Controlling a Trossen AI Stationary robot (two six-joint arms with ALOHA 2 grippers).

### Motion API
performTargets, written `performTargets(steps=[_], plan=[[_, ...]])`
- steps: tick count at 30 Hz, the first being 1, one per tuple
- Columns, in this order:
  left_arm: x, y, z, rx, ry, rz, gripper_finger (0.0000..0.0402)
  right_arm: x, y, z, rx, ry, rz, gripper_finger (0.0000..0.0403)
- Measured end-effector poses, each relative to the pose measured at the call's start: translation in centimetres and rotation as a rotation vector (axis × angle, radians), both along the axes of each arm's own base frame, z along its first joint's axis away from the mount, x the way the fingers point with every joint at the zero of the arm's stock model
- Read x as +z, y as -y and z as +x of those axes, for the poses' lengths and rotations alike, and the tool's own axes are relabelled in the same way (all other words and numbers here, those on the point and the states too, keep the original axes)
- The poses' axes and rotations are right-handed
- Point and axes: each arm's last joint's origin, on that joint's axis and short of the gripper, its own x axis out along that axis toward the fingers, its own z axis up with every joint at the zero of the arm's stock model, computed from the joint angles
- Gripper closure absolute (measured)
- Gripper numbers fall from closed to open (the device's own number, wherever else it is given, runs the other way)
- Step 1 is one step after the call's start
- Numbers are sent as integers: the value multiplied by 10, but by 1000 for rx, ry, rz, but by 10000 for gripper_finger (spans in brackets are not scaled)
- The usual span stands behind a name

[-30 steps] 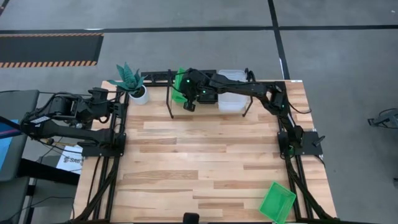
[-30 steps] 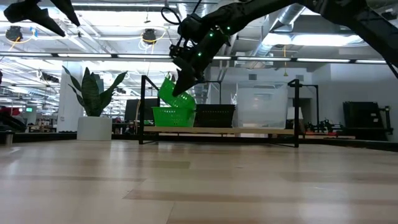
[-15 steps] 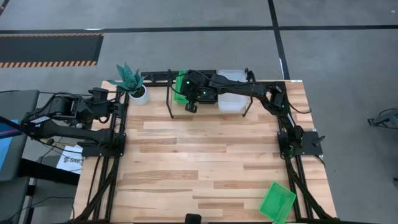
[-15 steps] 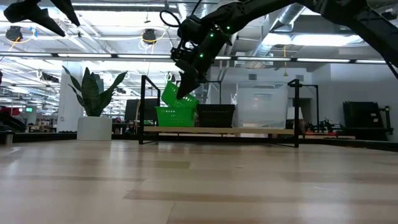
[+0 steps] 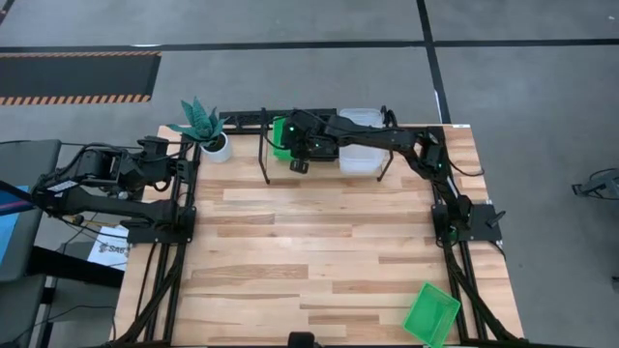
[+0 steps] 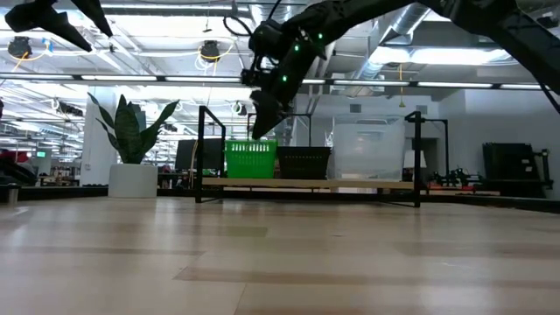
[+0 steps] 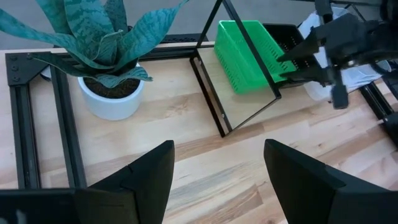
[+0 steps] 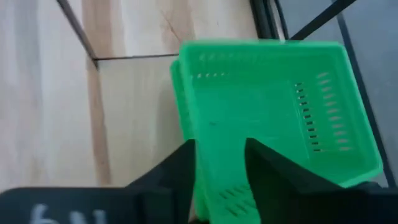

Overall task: Stack baskets on shelf by color
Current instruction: Stack the top green bin on top of the green bin on the shelf, then stack the green bin on top of the other the green bin on the shelf

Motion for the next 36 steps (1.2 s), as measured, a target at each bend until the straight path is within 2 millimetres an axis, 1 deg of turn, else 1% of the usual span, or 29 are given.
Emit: performTargets(steps=[2,4,7,10,13,15,17,19,21,23,24,25,26,28,30,32,34,36], plan=[[0,0,0,0,0,0,166,10,-1,0,-6,7,6,224],[0,0,0,0,0,0,166,25,-3,0,-15,22,16,200],[0,0,0,-2,-1,1,166,49,-9,-6,-55,11,60,174],[0,0,0,-3,-2,1,166,70,-22,-19,-147,-46,160,164],[0,0,0,-5,-4,3,166,85,-44,-38,-318,-113,310,165],[0,0,0,-11,-9,7,166,89,-65,-54,-413,-205,390,167],[0,0,0,-24,-20,18,166,87,-92,-63,-497,-299,386,169],[0,0,0,-32,-28,25,166,81,-125,-65,-525,-305,362,171],[0,0,0,-34,-29,26,166,79,-162,-73,-523,-302,380,172],[0,0,0,-34,-29,26,166,77,-195,-90,-561,-331,390,173],[0,0,0,-33,-28,25,166,72,-210,-99,-591,-355,386,173],[0,0,0,-35,-28,23,166,63,-225,-107,-625,-380,377,173],[0,0,0,-38,-28,20,166,55,-239,-116,-659,-394,373,173],[0,0,0,-45,-27,13,166,47,-267,-139,-721,-412,401,173],[0,1,0,-50,-27,7,166,43,-294,-169,-750,-464,431,173],[0,1,1,-57,-26,-2,166,34,-319,-197,-759,-504,430,173],[-1,1,1,-68,-27,-12,166,28,-342,-222,-759,-512,459,173],[-1,1,1,-81,-32,-13,166,28,-358,-248,-755,-520,498,173]])
